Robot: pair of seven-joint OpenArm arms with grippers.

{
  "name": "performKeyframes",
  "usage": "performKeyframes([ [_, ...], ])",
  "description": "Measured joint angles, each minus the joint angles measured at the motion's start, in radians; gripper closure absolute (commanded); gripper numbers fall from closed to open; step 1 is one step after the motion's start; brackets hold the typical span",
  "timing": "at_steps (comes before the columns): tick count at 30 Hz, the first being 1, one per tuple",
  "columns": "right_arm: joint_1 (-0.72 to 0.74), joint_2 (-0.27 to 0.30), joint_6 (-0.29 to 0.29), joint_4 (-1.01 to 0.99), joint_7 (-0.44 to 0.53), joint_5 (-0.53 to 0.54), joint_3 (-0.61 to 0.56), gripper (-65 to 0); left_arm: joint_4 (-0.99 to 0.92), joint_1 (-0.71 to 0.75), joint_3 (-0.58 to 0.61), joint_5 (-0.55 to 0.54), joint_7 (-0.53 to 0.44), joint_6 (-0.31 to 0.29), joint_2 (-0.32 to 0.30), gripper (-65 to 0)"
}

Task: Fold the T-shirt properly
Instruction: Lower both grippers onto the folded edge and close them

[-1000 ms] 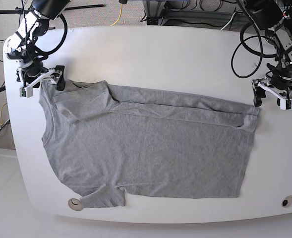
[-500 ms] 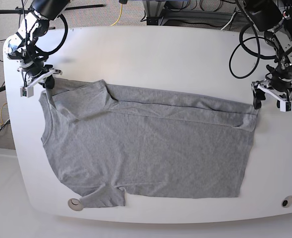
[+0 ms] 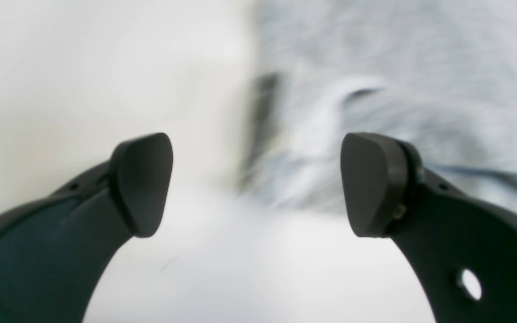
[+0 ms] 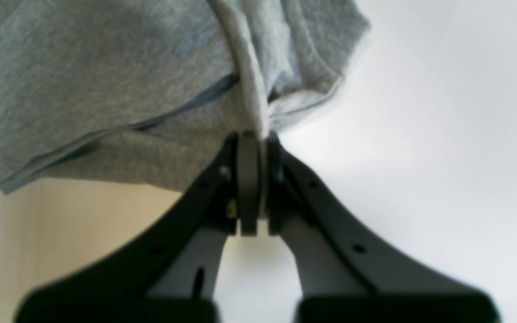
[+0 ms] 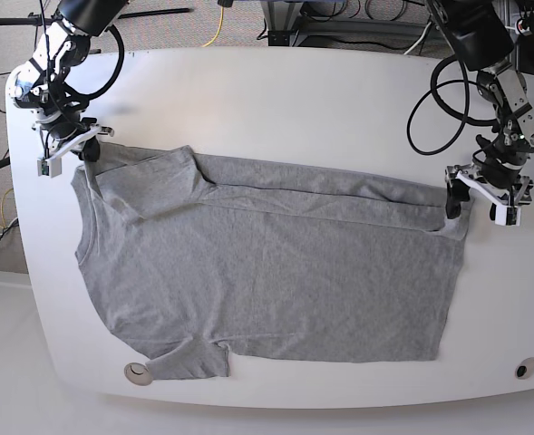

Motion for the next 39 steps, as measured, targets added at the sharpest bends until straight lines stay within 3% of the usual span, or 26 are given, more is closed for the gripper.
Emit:
performKeyframes([
  [18,-0.002,0.0,0.0,0.0,0.0,0.0,0.0,0.0,-0.057,0.009,-0.019,0.005,0.002,-0.001,0.046,-54.5],
  [26,-0.002,0.0,0.0,0.0,0.0,0.0,0.0,0.0,-0.072,0.008,-0.051,0.006,-0.001,0.003,0.014,-54.5],
  [34,0.001,0.0,0.0,0.0,0.0,0.0,0.0,0.0,-0.159,0.0,-0.047,-0.003,-0.136,0.003,0.01,-54.5],
  [39,0.0,0.0,0.0,0.0,-0.001,0.0,0.0,0.0,-0.217,-0.033,-0.04,-0.004,-0.157,0.001,-0.006,-54.5],
])
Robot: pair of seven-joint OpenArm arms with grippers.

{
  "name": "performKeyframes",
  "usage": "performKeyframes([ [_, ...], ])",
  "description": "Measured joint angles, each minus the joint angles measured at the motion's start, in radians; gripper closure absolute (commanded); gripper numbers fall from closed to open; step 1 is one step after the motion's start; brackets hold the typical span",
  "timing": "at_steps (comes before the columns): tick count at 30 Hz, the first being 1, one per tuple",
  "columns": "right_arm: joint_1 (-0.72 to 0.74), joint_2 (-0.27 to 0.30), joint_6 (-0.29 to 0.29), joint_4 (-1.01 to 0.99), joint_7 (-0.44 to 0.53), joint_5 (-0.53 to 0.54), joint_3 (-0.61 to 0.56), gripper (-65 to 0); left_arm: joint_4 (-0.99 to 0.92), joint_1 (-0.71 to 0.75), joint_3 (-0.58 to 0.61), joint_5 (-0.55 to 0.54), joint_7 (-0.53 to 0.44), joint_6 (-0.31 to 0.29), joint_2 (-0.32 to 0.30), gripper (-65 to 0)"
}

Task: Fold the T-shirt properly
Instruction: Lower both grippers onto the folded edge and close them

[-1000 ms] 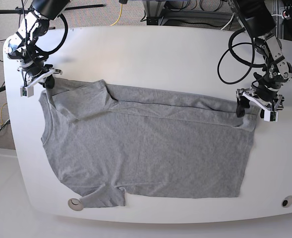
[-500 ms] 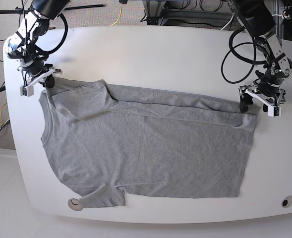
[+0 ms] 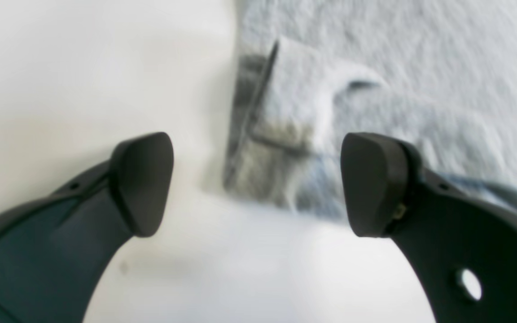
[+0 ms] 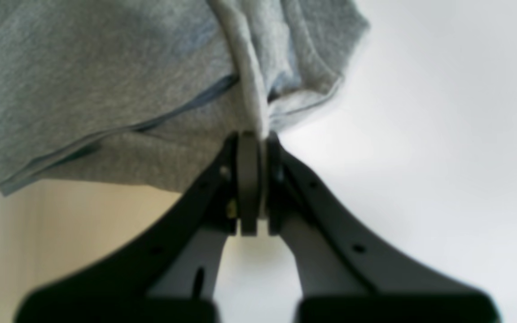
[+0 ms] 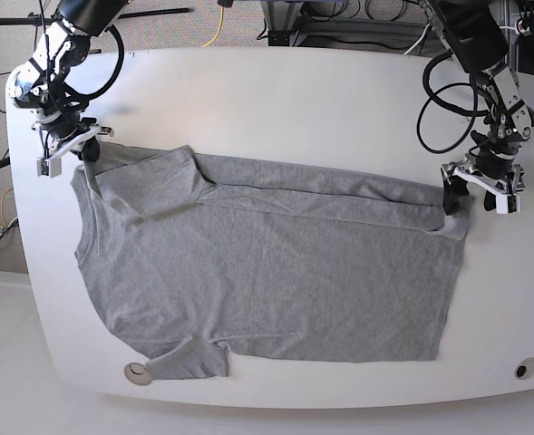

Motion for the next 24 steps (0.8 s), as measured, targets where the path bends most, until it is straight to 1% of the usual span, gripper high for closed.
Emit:
performKeyframes([
  [2,0.0,0.0,0.0,0.0,0.0,0.0,0.0,0.0,-0.021,-0.014,0.009,-0.001,-0.006,0.005,-0.004,-54.5],
  [7,-0.001,0.0,0.0,0.0,0.0,0.0,0.001,0.0,-0.044,-0.043,0.013,0.041,-0.013,0.006,-0.001,-54.0],
  [8,0.0,0.0,0.0,0.0,0.0,0.0,0.002,0.0,-0.044,-0.044,0.014,0.048,-0.014,0.005,0.0,-53.1],
  [9,0.0,0.0,0.0,0.0,0.0,0.0,0.003,0.0,-0.043,-0.045,0.015,0.049,-0.014,0.003,0.002,-50.2],
  [11,-0.001,0.0,0.0,0.001,0.0,0.0,0.003,0.0,-0.043,-0.046,0.016,0.05,-0.014,-0.001,0.003,-41.0],
  [12,-0.002,0.0,0.0,0.005,0.0,0.0,0.003,0.0,-0.043,-0.046,0.016,0.051,-0.013,-0.001,0.005,-33.7],
  [13,-0.003,-0.001,0.0,0.01,-0.001,0.0,0.003,0.0,-0.043,-0.046,0.015,0.05,-0.011,0.0,0.007,-23.9],
  [14,-0.006,-0.001,0.0,0.016,-0.002,0.0,0.003,0.0,-0.042,-0.046,0.014,0.05,-0.01,0.0,0.012,-16.5],
  [15,-0.006,0.0,0.0,0.022,-0.002,0.0,0.003,0.0,-0.041,-0.044,0.013,0.051,-0.009,0.001,0.013,-6.7],
  [16,-0.006,0.0,0.0,0.027,-0.005,0.0,0.003,0.0,-0.04,-0.042,0.013,0.051,-0.007,0.0,0.017,0.0],
  [18,-0.005,0.0,0.0,0.036,-0.014,0.0,0.005,0.0,-0.04,-0.039,0.014,0.049,-0.011,-0.002,0.026,0.0],
  [20,-0.003,0.0,0.0,0.04,-0.027,0.0,0.005,0.0,-0.041,-0.037,0.016,0.042,-0.01,-0.002,0.027,-3.2],
  [21,-0.003,0.0,0.0,0.04,-0.035,0.0,0.005,0.0,-0.042,-0.038,0.016,0.042,-0.004,-0.002,0.026,-3.2],
  [24,0.0,0.0,0.0,0.04,-0.049,0.0,0.005,0.0,-0.039,-0.04,0.014,0.039,0.019,-0.009,0.022,0.0],
])
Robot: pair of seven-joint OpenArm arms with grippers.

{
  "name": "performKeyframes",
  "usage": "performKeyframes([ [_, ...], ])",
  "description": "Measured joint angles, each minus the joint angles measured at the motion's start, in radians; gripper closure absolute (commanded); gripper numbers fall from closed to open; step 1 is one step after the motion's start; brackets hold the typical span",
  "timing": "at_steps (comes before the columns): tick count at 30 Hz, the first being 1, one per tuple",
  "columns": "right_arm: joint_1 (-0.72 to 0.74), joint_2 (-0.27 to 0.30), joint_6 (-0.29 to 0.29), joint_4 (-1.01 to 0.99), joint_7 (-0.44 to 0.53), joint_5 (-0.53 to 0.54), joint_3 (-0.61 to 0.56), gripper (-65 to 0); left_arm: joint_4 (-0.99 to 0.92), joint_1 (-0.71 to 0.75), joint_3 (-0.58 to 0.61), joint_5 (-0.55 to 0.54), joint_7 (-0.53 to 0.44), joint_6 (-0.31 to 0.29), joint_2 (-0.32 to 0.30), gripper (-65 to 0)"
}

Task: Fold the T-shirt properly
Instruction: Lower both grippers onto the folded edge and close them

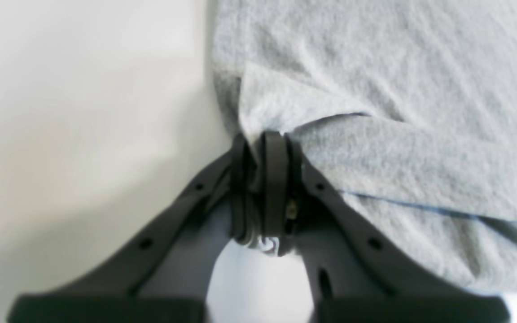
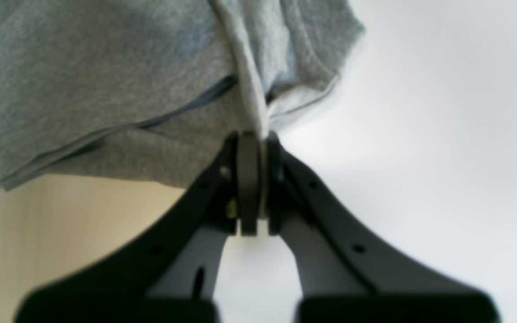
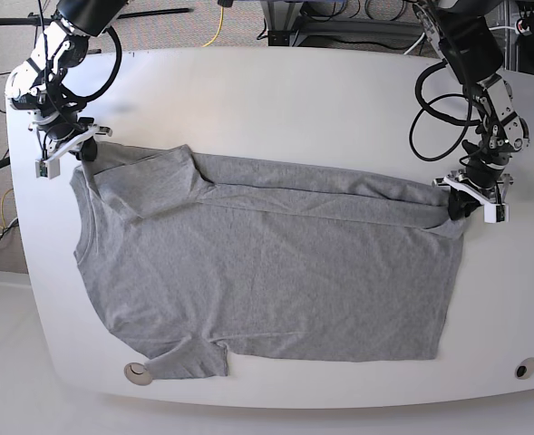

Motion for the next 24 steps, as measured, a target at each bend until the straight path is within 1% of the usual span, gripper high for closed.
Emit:
performKeyframes([
  [11,-0.002,0.0,0.0,0.0,0.0,0.001,0.0,0.0,0.001,0.005,-0.002,-0.011,0.047,-0.014,-0.026,0.0],
  [14,-0.016,0.0,0.0,0.001,0.004,0.002,0.0,0.0,0.027,0.027,-0.004,-0.014,0.048,-0.014,-0.026,0.0],
  [19,-0.049,-0.003,0.008,0.001,0.005,0.008,0.035,0.0,0.085,0.087,-0.02,-0.019,0.049,-0.015,-0.023,0.0],
  [24,-0.077,-0.003,0.008,0.005,0.02,0.012,0.039,0.0,0.098,0.125,-0.023,-0.032,0.029,-0.017,-0.026,0.0],
])
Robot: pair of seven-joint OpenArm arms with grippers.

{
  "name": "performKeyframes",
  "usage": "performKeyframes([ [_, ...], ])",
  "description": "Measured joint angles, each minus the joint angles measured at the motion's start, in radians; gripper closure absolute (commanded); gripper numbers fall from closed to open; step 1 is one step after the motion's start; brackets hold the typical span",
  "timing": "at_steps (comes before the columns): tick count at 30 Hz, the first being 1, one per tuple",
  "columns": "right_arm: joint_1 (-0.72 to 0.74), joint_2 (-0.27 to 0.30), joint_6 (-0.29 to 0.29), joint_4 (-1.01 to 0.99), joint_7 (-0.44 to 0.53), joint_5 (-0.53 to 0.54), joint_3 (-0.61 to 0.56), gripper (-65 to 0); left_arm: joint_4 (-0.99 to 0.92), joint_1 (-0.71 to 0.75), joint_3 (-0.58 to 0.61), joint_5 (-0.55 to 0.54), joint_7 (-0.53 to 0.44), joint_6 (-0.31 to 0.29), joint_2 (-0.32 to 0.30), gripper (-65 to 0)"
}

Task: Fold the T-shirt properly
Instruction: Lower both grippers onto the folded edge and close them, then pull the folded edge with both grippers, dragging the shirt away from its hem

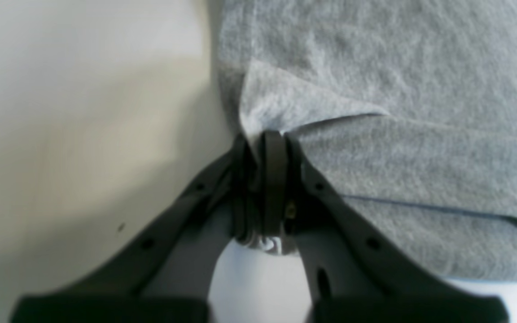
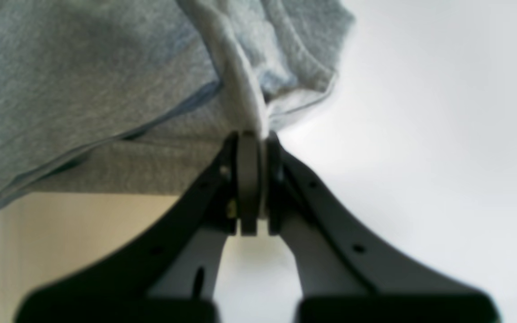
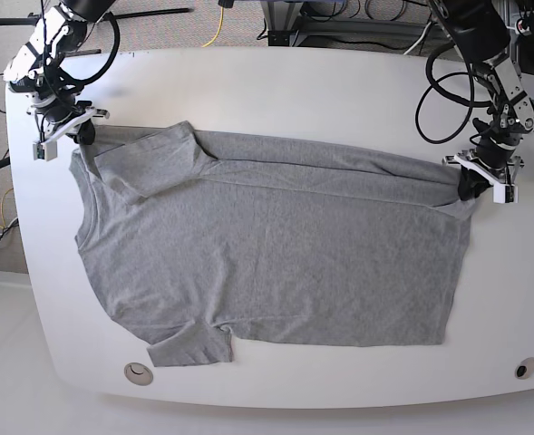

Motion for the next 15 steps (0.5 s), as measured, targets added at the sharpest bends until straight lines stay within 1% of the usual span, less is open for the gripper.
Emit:
performKeyframes([
  [15,-0.071,-0.006,0.01,0.002,0.014,0.034,0.092,0.0,0.022,0.129,-0.003,-0.073,-0.09,-0.017,-0.002,0.0],
])
